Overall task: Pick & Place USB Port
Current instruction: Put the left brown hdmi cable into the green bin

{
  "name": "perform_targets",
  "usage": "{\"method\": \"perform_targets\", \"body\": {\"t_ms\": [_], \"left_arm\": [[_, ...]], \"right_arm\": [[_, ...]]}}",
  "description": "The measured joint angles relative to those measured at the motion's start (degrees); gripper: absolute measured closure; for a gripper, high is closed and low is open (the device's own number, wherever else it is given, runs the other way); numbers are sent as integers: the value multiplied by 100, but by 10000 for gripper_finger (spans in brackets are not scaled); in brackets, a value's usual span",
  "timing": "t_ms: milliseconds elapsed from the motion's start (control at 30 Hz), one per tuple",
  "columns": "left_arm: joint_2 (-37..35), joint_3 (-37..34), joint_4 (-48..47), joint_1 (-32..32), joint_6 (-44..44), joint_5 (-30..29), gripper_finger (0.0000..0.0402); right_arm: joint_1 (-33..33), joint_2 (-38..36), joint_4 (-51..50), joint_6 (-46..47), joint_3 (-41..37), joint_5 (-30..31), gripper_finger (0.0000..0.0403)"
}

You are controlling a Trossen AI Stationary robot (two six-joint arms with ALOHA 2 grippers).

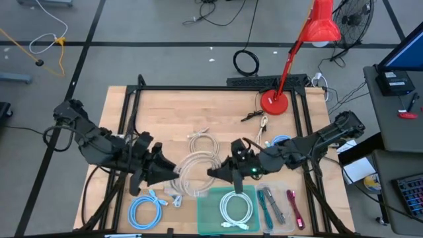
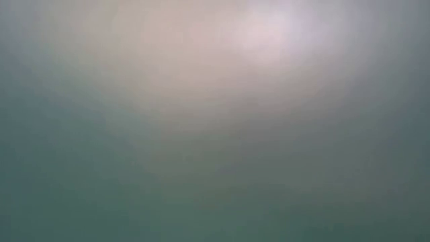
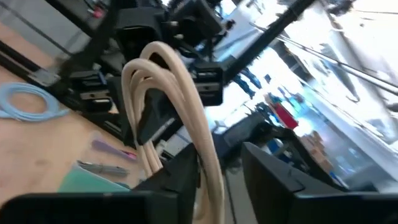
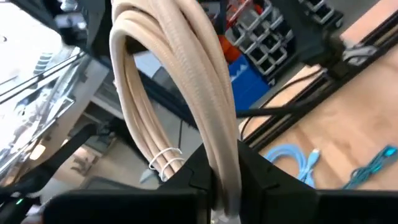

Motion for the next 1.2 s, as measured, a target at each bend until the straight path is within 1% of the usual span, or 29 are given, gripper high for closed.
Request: {"method": "perform_targets", "body": {"t_ms": [67, 167, 233, 433, 500, 567, 633, 700, 800, 867, 933, 1067, 1200], "left_arm": [[-45, 2, -8, -22, -14, 118, 258], [-159, 13, -135, -95, -12, 26, 254], [-249, 13, -266, -172, -14, -184, 256], [-461, 16, -438, -447, 111, -946, 278], [-461, 17, -435, -560, 121, -1232, 286], [-416, 17, -439, -700, 123, -1503, 294], [-335, 17, -437, -812, 78, -1762, 301], [-212, 17, -432, -907, -58, -2034, 306], [11, 15, -397, -1020, -350, -2410, 309], [176, 15, -233, -1064, -465, -2509, 309], [347, 15, -41, -1123, -467, -2549, 309], [675, 15, 406, -1216, -468, -2692, 309], [931, 11, 818, -1282, -469, -2747, 309]], "right_arm": [[91, -2, -27, 125, -4, -16, 377], [255, 6, -322, 524, -17, -184, 380], [406, 13, -626, 900, -17, -300, 380], [1046, 13, -2007, 2118, -17, -286, 381], [1272, 13, -2328, 2426, -24, -139, 381], [1450, 0, -2351, 2645, -166, 24, 381], [1619, -4, -2183, 2825, -442, 110, 381], [1751, 4, -1788, 2939, -847, 145, 381], [1850, 4, -650, 3130, -1660, 124, 382], [1870, 7, 99, 3204, -2225, 139, 382], [1839, 13, 541, 3210, -2628, 149, 382], [1721, 7, 692, 3298, -3032, 79, 382], [1590, 9, 685, 3297, -3130, -27, 385]]}}
